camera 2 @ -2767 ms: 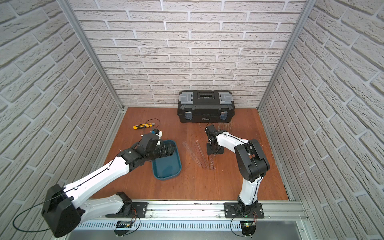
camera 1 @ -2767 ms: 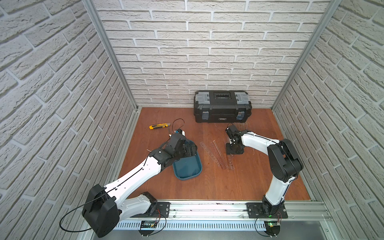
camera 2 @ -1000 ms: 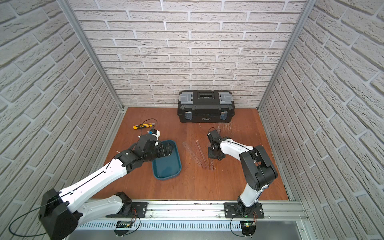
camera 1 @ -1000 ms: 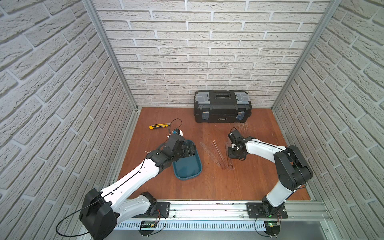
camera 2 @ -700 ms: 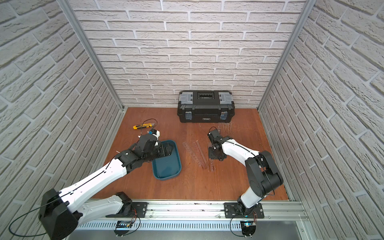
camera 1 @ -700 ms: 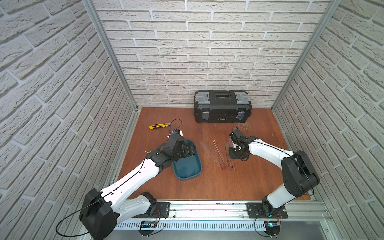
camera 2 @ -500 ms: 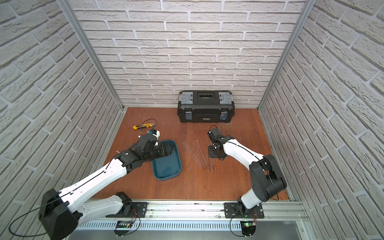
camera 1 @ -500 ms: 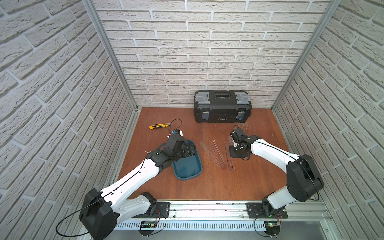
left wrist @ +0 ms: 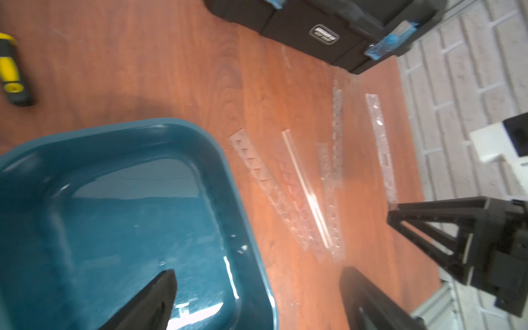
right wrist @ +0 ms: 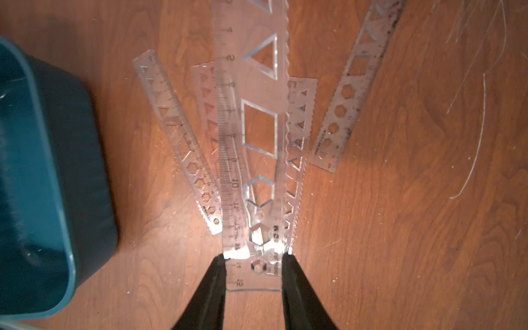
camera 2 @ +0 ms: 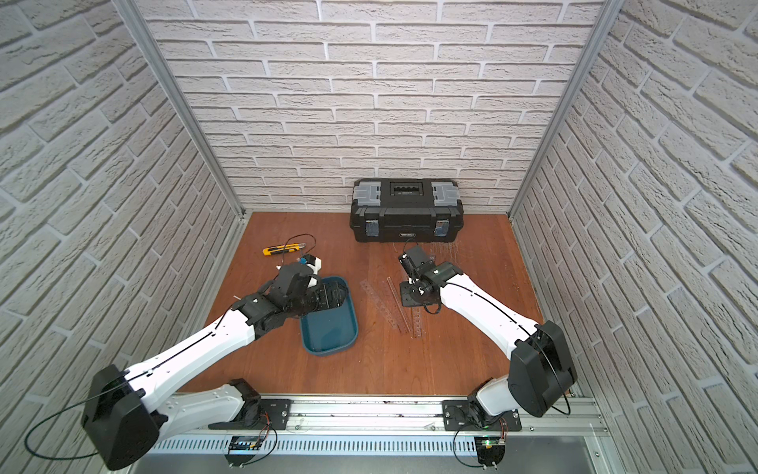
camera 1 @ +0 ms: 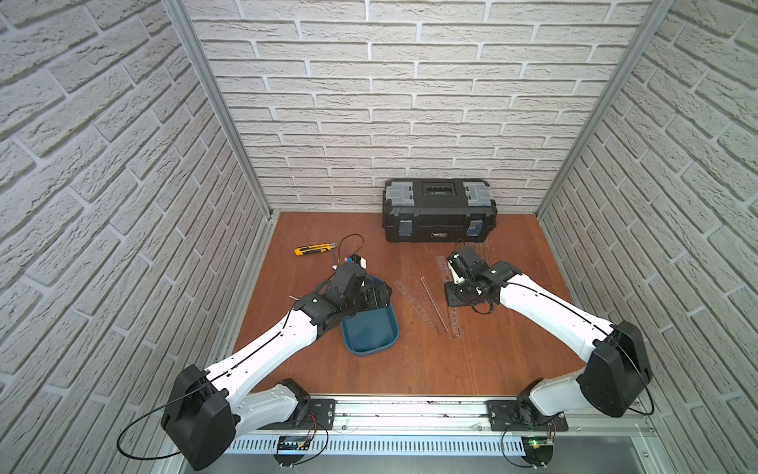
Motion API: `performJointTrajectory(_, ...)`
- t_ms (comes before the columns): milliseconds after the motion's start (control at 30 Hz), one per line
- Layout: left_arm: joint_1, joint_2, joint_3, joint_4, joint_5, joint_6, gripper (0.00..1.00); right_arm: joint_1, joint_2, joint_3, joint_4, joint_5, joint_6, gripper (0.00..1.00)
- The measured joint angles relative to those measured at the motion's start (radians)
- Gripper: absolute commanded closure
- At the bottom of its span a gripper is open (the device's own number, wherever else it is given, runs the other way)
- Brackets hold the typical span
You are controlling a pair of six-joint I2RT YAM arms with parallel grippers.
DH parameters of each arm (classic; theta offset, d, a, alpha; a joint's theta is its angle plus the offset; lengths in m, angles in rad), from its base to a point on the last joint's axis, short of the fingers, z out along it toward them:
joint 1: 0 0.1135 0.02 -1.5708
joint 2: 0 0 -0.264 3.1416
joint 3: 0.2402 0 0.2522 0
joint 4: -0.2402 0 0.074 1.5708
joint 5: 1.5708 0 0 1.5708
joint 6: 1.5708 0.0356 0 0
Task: Put the scattered rulers into the storage box
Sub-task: Pick up the ruler from the center of the board.
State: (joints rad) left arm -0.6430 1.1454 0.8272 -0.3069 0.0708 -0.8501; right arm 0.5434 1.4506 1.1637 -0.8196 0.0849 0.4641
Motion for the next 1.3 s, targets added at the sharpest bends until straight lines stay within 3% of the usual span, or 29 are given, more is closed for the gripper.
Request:
performJointTrajectory(300,0.027,0.083,0.000,0.282,0.148,-0.074,0.19,0.098,-0.008,0.095,-0.047,-0.019,0.023,0.84)
performJointTrajectory(467,0.027,0.172,-0.004,0.437,0.204,-0.142,0.19,0.127,-0.008,0.130,-0.051,-0.034,0.038,0.84)
performJointTrajectory(967,0.020,0.309,0.005,0.696,0.257,-0.257,0.29,0.163,-0.009,0.159,-0.064,-0.056,0.060,0.84)
performJointTrajectory(1300,0.005,0.363,0.040,0.748,0.283,-0.304,0.53,0.187,-0.009,0.168,-0.065,-0.056,0.064,0.84)
